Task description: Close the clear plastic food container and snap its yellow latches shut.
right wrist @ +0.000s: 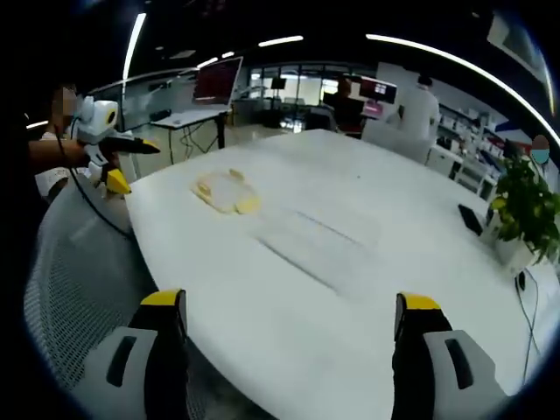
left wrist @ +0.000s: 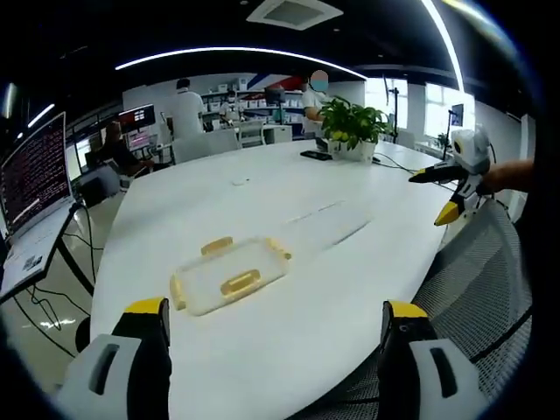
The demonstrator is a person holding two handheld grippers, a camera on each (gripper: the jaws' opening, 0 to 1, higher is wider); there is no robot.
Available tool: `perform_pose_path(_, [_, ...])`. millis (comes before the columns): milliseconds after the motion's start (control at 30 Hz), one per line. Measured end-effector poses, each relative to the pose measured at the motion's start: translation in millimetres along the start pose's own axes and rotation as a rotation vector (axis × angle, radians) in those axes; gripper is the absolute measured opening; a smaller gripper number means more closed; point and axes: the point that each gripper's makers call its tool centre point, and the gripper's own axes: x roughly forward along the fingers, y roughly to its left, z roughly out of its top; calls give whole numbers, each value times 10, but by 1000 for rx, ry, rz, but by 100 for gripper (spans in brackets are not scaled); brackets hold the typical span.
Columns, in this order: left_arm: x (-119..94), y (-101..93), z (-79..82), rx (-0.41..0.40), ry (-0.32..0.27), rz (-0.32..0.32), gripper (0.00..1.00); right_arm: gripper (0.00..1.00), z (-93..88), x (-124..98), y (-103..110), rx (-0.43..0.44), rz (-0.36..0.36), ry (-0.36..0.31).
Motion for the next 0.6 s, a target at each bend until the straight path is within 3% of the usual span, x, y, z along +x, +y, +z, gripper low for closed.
perform_pose_path(600, [2,3,4,9,2,-1,97,96,-5,-8,-14,-1,1,3])
